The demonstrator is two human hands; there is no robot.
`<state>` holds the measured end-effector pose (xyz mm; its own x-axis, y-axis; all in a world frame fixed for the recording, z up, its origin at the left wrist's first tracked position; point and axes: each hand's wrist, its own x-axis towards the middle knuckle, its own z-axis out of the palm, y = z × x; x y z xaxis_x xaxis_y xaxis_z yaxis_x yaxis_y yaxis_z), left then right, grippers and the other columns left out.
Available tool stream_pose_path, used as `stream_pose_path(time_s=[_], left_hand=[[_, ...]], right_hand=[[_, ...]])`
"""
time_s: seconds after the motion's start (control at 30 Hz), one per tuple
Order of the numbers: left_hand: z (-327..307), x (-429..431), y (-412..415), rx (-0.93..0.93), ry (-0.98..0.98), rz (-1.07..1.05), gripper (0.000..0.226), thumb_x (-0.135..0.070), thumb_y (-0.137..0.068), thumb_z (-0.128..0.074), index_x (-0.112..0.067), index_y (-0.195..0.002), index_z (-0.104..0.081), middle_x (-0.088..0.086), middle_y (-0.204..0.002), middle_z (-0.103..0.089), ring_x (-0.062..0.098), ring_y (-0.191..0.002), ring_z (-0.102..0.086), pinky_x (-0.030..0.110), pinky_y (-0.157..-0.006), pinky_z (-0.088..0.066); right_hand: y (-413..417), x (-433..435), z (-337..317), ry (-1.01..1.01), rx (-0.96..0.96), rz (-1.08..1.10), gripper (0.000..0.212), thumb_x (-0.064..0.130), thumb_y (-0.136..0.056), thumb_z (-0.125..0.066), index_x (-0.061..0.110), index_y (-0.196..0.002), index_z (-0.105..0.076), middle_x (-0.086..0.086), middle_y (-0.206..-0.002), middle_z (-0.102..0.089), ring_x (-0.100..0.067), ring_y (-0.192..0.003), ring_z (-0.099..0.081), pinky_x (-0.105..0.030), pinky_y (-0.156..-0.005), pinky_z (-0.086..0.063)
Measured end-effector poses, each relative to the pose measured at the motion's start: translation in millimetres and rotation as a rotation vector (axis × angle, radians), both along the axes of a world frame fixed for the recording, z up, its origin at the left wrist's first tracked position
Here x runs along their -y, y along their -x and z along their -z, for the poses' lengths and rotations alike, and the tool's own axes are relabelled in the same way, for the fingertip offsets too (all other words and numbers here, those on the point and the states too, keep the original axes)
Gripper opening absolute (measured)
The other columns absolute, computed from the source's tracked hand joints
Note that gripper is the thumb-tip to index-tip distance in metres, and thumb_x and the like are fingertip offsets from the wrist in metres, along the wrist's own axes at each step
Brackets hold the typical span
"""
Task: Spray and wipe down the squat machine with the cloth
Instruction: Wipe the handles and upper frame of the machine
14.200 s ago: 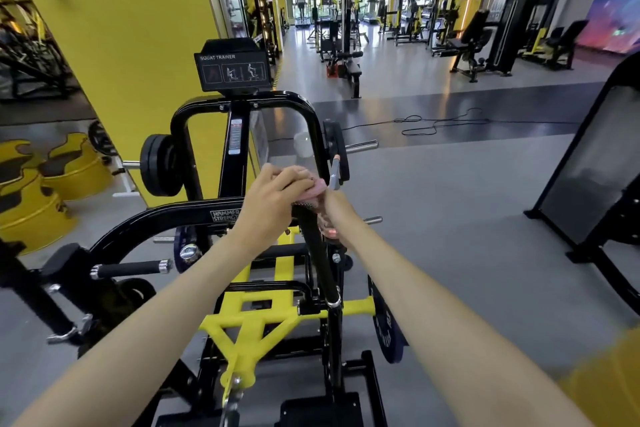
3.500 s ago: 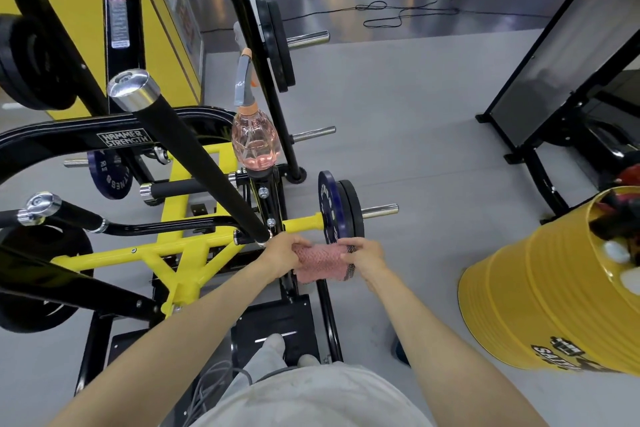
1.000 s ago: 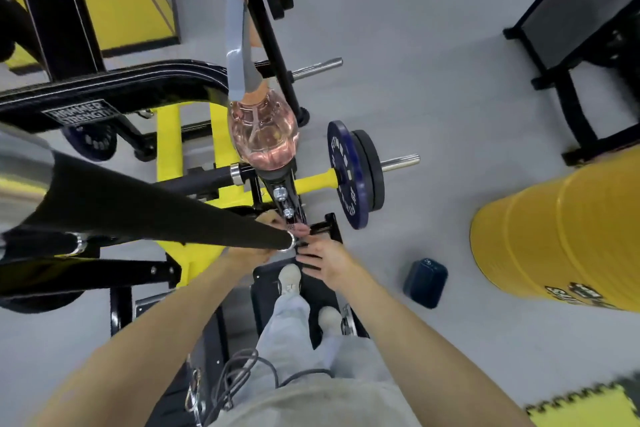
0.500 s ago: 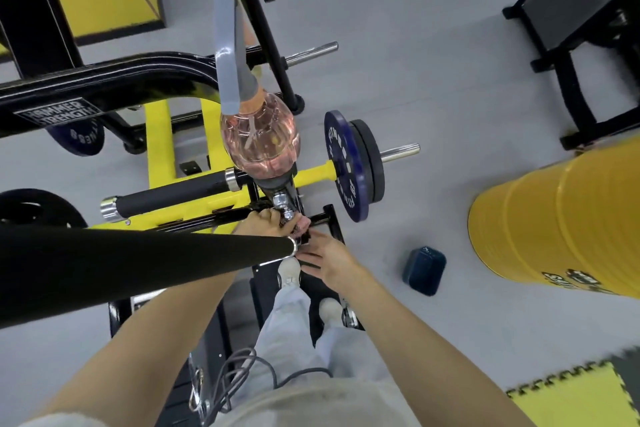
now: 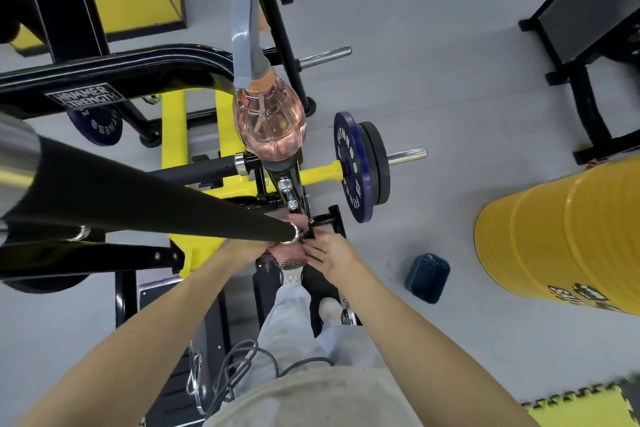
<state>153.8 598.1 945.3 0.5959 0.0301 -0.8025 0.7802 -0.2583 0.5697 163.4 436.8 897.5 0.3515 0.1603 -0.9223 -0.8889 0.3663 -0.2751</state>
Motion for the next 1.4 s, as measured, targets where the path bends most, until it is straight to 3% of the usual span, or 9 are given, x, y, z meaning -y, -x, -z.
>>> stream_pose_path(time_s=[0.17, 0.4, 0.53, 0.77, 0.83, 0.97, 1.1, 1.3, 1.4], left_hand=[[20, 2, 30, -0.063, 0.43, -0.478, 0.021, -0.006, -0.097, -0.042, -0.003, -0.106, -0.061, 0.011, -0.093, -0.071, 0.022, -0.081, -0.067, 0.033, -0.071, -0.057], [38, 36, 5, -0.03, 0.566, -0.705, 0.019, -0.02, -0.094, -0.048, -0.009, -0.098, -0.063, 0.019, -0.116, -0.06, 0.029, -0.103, -0.059, 0.041, -0.099, -0.044], [58, 43, -8, -0.061, 0.606, -0.802, 0.021, -0.015, -0.095, -0.043, -0.007, -0.092, -0.063, 0.014, -0.094, -0.067, 0.025, -0.077, -0.068, 0.032, -0.068, -0.058], [93, 52, -29, -0.011, 0.604, -0.884, 0.019, -0.019, -0.068, -0.07, -0.014, -0.078, -0.054, 0.008, -0.079, -0.053, 0.021, -0.07, -0.054, 0.034, -0.068, -0.043], [105, 49, -26, -0.008, 0.608, -1.026, 0.008, -0.012, -0.08, -0.058, -0.014, -0.073, -0.056, 0.008, -0.075, -0.056, 0.021, -0.067, -0.056, 0.033, -0.065, -0.047], [111, 54, -23, -0.053, 0.742, -1.266, 0.037, -0.025, -0.09, -0.056, -0.006, -0.122, -0.056, 0.013, -0.115, -0.063, 0.025, -0.099, -0.065, 0.037, -0.093, -0.051], [102, 70, -16, -0.084, 1.115, -1.372, 0.04, -0.026, -0.099, -0.047, 0.005, -0.123, -0.053, 0.021, -0.105, -0.064, 0.03, -0.081, -0.07, 0.031, -0.06, -0.059], [90, 85, 1, -0.07, 1.343, -1.494, 0.034, -0.008, -0.094, -0.038, 0.012, -0.106, -0.063, 0.02, -0.094, -0.069, 0.027, -0.069, -0.071, 0.025, -0.053, -0.057], [79, 85, 13, -0.104, 1.379, -1.485, 0.038, 0.003, -0.078, -0.037, 0.015, -0.1, -0.065, 0.022, -0.092, -0.068, 0.03, -0.068, -0.071, 0.02, -0.054, -0.056]], right_hand=[[-2, 0, -3, 0.048, -0.01, -0.01, 0.037, 0.008, -0.099, -0.041, 0.008, -0.135, -0.047, -0.01, -0.089, -0.059, -0.019, -0.075, -0.057, -0.028, -0.064, -0.047], [-3, 9, -6, 0.175, 0.083, -0.134, 0.034, 0.004, -0.095, -0.04, 0.011, -0.124, -0.057, -0.015, -0.109, -0.061, -0.023, -0.093, -0.058, -0.031, -0.077, -0.046], [2, 19, 0, 0.207, 0.043, -0.077, 0.036, 0.016, -0.097, -0.045, 0.019, -0.131, -0.053, -0.007, -0.129, -0.054, -0.02, -0.121, -0.049, -0.036, -0.1, -0.038], [7, 22, -6, 0.05, 0.093, -0.109, 0.026, 0.018, -0.098, -0.045, 0.018, -0.123, -0.055, -0.005, -0.105, -0.061, -0.025, -0.119, -0.054, -0.038, -0.1, -0.041], [7, 18, -5, 0.043, 0.108, -0.128, 0.026, 0.017, -0.098, -0.045, 0.018, -0.122, -0.054, -0.007, -0.109, -0.06, -0.025, -0.115, -0.056, -0.037, -0.099, -0.042], [9, 19, -3, 0.05, 0.113, -0.118, 0.031, 0.017, -0.099, -0.041, 0.014, -0.129, -0.052, -0.007, -0.104, -0.06, -0.021, -0.105, -0.057, -0.037, -0.099, -0.043], [12, 30, -4, 0.087, 0.072, 0.014, 0.033, 0.017, -0.1, -0.043, 0.008, -0.13, -0.052, -0.013, -0.111, -0.058, -0.028, -0.112, -0.059, -0.035, -0.091, -0.045], [15, 52, -9, 0.153, 0.061, 0.11, 0.034, 0.015, -0.1, -0.04, 0.005, -0.132, -0.049, -0.021, -0.128, -0.057, -0.027, -0.109, -0.061, -0.027, -0.071, -0.048], [16, 55, -13, 0.17, 0.052, 0.097, 0.035, 0.014, -0.1, -0.04, 0.004, -0.132, -0.05, -0.021, -0.127, -0.057, -0.029, -0.113, -0.059, -0.03, -0.079, -0.046]])
